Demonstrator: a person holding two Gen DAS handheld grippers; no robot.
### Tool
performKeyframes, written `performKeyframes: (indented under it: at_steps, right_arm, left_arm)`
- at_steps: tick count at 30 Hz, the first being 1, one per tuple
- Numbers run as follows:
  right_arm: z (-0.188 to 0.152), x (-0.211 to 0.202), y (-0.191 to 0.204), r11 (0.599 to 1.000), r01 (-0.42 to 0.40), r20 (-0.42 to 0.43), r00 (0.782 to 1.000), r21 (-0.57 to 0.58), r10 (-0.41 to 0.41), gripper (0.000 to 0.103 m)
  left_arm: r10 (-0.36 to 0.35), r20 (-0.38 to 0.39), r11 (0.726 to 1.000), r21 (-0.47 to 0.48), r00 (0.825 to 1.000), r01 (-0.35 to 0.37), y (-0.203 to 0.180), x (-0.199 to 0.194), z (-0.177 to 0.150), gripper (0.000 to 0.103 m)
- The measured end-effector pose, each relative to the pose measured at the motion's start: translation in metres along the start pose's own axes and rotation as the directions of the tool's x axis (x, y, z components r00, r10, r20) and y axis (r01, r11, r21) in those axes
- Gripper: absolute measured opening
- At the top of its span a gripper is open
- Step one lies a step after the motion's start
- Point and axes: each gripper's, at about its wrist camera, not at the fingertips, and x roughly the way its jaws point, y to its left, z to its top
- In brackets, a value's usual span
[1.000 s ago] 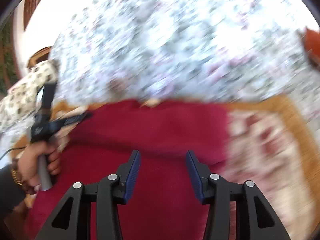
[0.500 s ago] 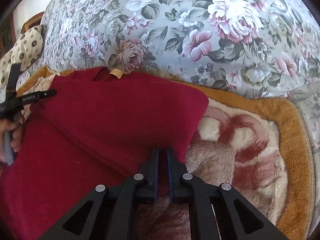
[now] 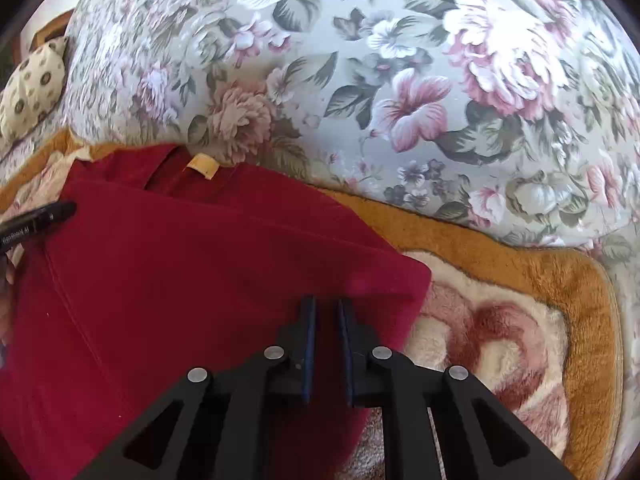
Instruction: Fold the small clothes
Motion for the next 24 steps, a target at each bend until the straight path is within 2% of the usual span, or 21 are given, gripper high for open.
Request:
performKeyframes:
  at_steps: [4,6,8,9,10,11,13,15,19,22,24]
  right_arm:
    - [0.009,-0.001,-0.006,0.999,-0.032,-0.071,0.997,0.022,0.033,0.012]
    - [0.023,-0.005,-0.003,1.000,-0.010,-0.109,0.994,0.011,0.011,0.012]
    - [0.034,-0.018,0.004,1.000,0.015,-0.022,1.000,0.001,-0.015,0.013]
    - [0.039,-0.024,0.008,1.000,0.004,0.026,1.000,0.018,-0.005,0.015]
    - [0.042,-0.023,0.010,0.999,-0.013,0.037,0.999,0.044,0.012,0.017]
    - [0.042,-0.016,0.011,0.997,-0.027,0.016,1.000,0.070,0.026,0.017]
    - [0.032,0.019,0.015,0.998,-0.006,-0.143,0.990,0.060,0.015,0.018]
    - [0.024,0.018,0.022,1.000,0.015,-0.077,0.997,0.005,-0.015,0.019]
    - [0.030,0.004,0.024,0.996,0.048,-0.102,0.994,0.078,-0.040,0.019]
    - [0.024,-0.027,0.038,0.998,0.000,-0.015,1.000,0.069,0.001,0.021]
    - [0.006,-0.028,0.047,0.999,0.029,-0.032,0.999,0.041,-0.028,0.023]
  left_arm:
    - [-0.007,0.000,1.000,-0.005,1.000,0.007,0.001,0.000,0.000,0.046]
    - [-0.008,0.001,1.000,-0.006,1.000,0.008,0.001,0.002,0.000,0.047]
    - [-0.011,0.000,1.000,-0.003,1.000,0.011,0.001,0.002,0.001,0.047]
    - [-0.014,0.001,1.000,-0.006,1.000,0.014,0.002,0.002,0.001,0.047]
    - [-0.017,0.001,1.000,-0.008,1.000,0.017,0.002,0.002,0.001,0.047]
    - [-0.019,0.001,1.000,-0.009,1.000,0.019,0.003,0.002,0.001,0.047]
    - [-0.022,0.000,1.000,-0.011,1.000,0.022,0.004,0.002,0.002,0.047]
    - [-0.020,0.001,1.000,-0.012,1.000,0.020,0.004,0.001,0.002,0.047]
    - [-0.018,-0.002,1.000,-0.010,1.000,0.018,0.003,0.000,0.003,0.047]
    - [-0.022,-0.002,1.000,-0.015,1.000,0.022,0.003,0.000,0.003,0.047]
    - [-0.021,-0.002,1.000,-0.014,1.000,0.021,0.003,0.000,0.003,0.048]
